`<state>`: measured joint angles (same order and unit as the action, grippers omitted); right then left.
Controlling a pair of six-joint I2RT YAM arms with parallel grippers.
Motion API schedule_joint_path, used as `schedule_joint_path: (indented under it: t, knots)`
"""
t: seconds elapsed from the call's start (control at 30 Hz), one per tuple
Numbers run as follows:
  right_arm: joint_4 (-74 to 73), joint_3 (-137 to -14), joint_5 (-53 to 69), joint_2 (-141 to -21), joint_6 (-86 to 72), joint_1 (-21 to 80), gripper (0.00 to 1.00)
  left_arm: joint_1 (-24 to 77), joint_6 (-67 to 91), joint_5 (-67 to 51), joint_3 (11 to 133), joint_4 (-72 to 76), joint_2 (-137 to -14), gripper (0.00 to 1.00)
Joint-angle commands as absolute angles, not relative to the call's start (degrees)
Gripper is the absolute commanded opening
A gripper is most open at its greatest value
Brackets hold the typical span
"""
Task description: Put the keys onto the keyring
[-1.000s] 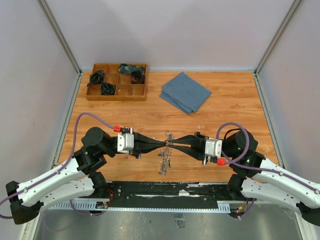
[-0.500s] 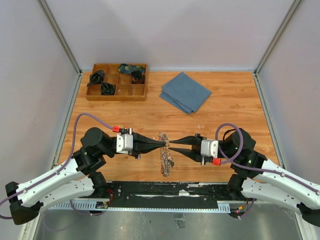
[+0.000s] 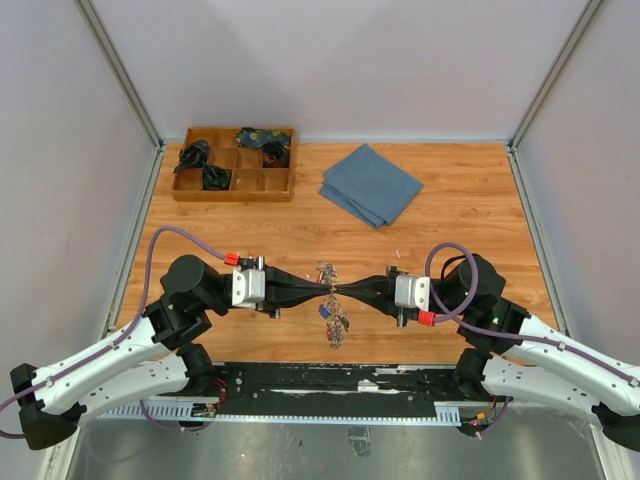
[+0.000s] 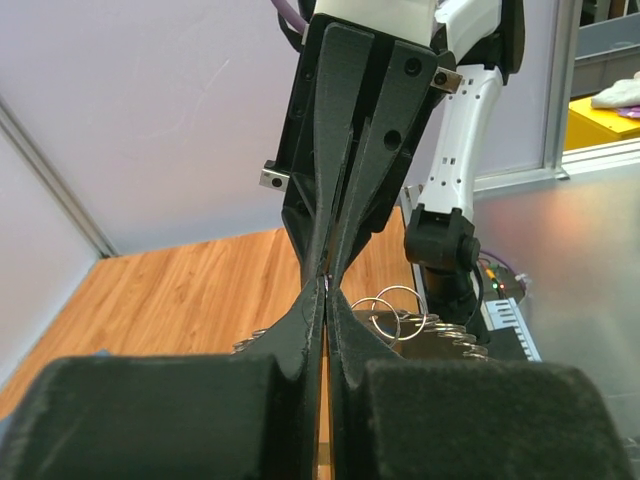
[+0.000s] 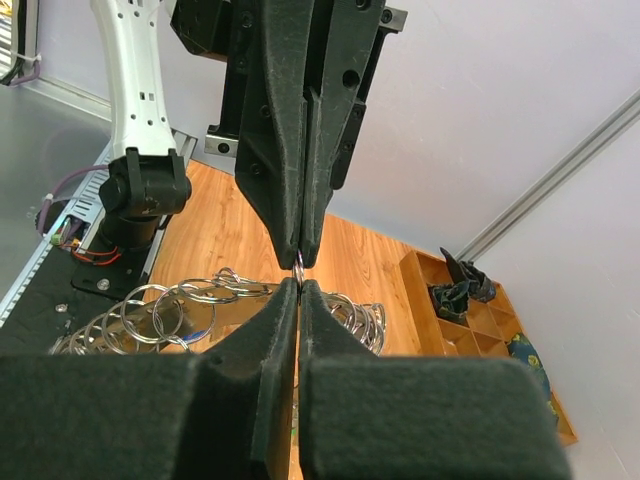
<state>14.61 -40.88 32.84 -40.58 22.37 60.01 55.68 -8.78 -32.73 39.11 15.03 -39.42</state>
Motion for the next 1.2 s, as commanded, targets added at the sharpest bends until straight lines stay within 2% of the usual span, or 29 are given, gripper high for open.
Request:
schedule_joint_path:
  t: [0.0,0.17,0.3,0.43,0.7,1.17]
  knots:
    - [15.0,-43.9,31.9,-40.1,21.6,60.9,0.01,55.5,-8.7,-33.0,40.6,17.7,-38.5,0.09]
    - [16.4,-43.8,31.5,-39.3,21.4,60.9,0.00,55.5,-8.6,-32.7,40.2,17.3,-38.6,0.28]
    - [16.7,-44.0,31.4,-39.3,21.0,60.9,0.00,55.4,-8.8,-31.7,40.0,17.2,-38.8,0.35]
    - [16.9,-44.0,31.2,-39.1,20.7,60.9,0.00,55.4,-9.1,-31.3,39.9,16.8,-39.4,0.34]
    - [17.6,-43.9,31.7,-39.0,20.5,60.9,0.00,55.4,-9.4,-29.7,39.7,16.5,-39.9,0.25]
    - [18.3,-43.8,32.2,-39.4,19.9,60.9,0.00,55.5,-9.8,-28.9,40.0,16.0,-41.1,0.21]
